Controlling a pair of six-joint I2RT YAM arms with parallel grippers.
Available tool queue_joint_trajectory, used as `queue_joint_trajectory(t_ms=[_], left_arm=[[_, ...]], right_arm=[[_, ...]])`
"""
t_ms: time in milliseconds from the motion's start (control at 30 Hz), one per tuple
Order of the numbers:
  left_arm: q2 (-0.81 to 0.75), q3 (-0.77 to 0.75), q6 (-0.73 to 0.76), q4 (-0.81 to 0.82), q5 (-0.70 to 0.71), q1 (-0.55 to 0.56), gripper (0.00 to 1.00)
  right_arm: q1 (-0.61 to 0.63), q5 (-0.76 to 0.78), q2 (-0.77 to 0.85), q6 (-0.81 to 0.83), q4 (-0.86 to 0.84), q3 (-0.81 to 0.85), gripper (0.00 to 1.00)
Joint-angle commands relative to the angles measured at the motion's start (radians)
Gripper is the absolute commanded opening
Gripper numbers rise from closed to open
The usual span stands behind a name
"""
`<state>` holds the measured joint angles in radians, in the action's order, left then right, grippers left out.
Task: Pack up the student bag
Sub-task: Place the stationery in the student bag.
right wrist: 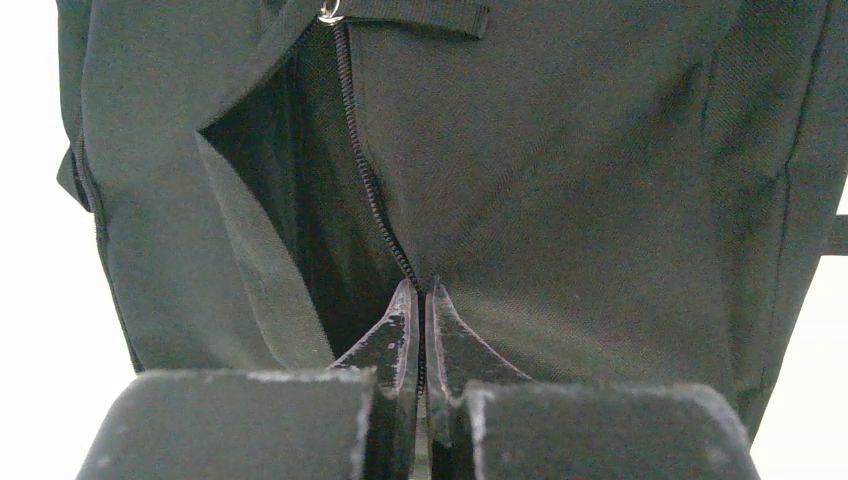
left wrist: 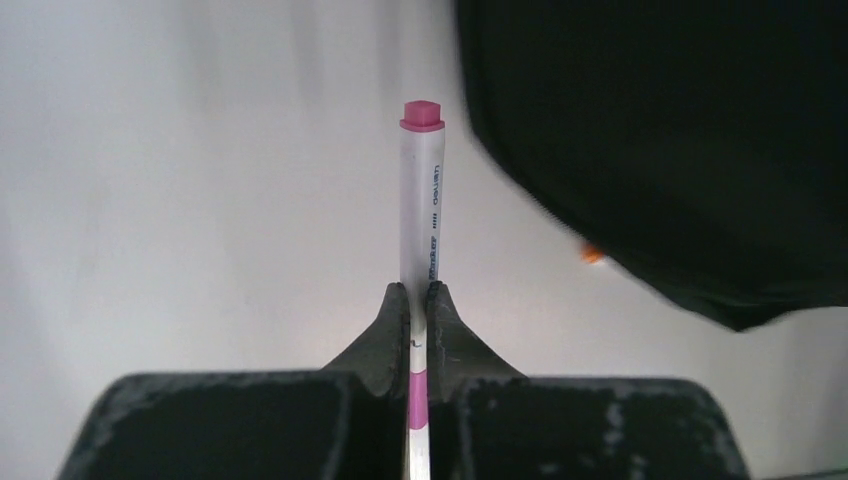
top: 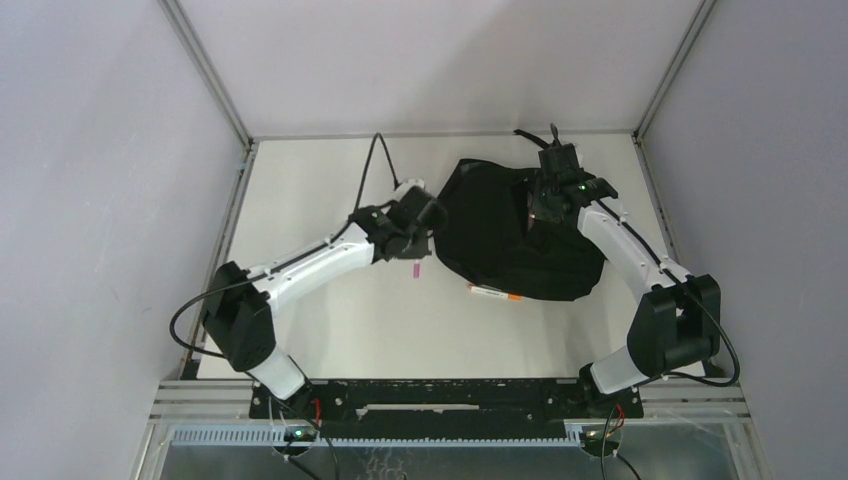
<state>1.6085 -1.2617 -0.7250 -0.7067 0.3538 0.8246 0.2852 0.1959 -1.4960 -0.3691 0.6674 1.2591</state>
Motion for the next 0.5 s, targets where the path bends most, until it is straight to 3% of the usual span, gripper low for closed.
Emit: queue_joint_trajectory(t_ms=[0,200,367,467], left_arm=[[-0.024,-0.213,0.160,0.053,-0.137,-0.012,0.00],[0.174,-0.523,0.196,0.093,-0.312,-0.022,0.00],[0.360,-0.722,0.133,0.163,-0.544,-0.038,0.00],[0.470,-0.848,0.085,0.137,-0.590,-0.039,0.00]], right_arm=[[-0.002,-0.021,0.037,-0.019,-0.046,0.011,0.00],[-0.002,-0.036,0.044,-0.026,-0.045,0.011,0.00],[0.000,-0.042,0.050,-0.029,-0.036,0.012,0.00],[-0.001,-0.034,0.057,-0.027,-0.029,0.011,0.00]])
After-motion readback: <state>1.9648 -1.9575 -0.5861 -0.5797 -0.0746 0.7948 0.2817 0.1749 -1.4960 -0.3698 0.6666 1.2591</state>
